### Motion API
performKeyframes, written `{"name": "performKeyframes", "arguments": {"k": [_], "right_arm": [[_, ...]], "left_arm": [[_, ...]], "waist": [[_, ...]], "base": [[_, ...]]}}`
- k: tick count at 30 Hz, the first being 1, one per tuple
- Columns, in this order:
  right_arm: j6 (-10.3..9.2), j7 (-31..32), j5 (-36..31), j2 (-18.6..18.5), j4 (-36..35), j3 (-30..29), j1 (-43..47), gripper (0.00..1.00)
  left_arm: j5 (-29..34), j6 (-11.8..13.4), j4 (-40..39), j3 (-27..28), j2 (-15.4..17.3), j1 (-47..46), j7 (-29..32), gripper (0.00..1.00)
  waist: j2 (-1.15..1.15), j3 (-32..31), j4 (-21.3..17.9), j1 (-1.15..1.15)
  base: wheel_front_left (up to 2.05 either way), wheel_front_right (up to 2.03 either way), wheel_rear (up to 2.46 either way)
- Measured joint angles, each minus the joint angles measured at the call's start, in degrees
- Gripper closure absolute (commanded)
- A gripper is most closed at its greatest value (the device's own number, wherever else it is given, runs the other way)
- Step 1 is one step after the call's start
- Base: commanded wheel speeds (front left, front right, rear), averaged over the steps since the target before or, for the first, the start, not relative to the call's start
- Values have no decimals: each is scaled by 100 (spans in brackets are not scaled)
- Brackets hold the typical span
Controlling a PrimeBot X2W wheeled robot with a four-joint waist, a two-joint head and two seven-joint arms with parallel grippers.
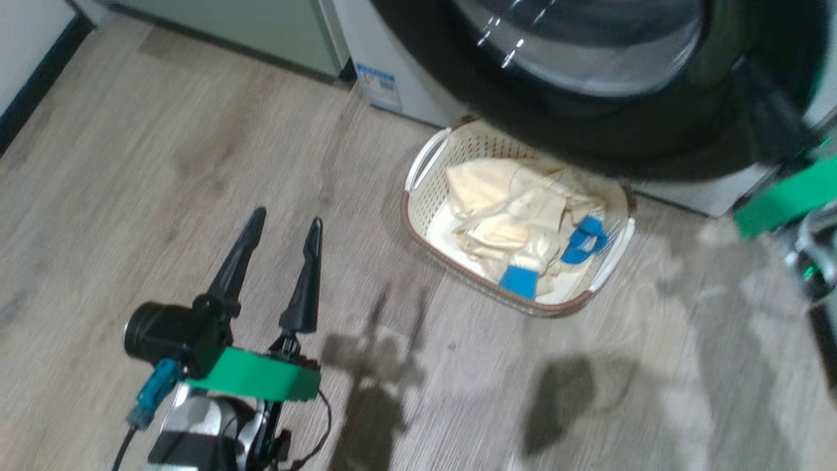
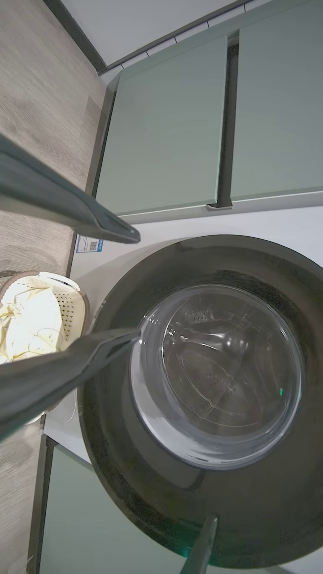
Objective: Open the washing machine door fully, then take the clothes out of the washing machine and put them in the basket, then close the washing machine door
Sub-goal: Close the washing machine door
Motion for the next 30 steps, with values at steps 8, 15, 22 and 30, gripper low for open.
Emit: {"name": "performKeyframes", "arguments": {"k": [8,15,22,30], "right_arm": [[0,-1,-146,-234,531,-237,-1077,100],[0,-1,-190,-289,910,-359,-1701,100],[0,-1,-232,-296,1035,-292,-1825,100],[0,-1,-193,-291,817,34,-1730,100]], "left_arm": [[43,-148,8,31,-158,-321,-3,0],[85,-198,97,101,-258,-456,-3,0],[86,-248,133,124,-290,-536,-3,0],[85,-296,154,156,-305,-537,-3,0]], "waist": [[0,438,171,0],[0,671,258,0],[0,712,286,-1],[0,627,236,-1]], "base": [[0,0,0],[0,0,0],[0,0,0],[0,0,0]]}}
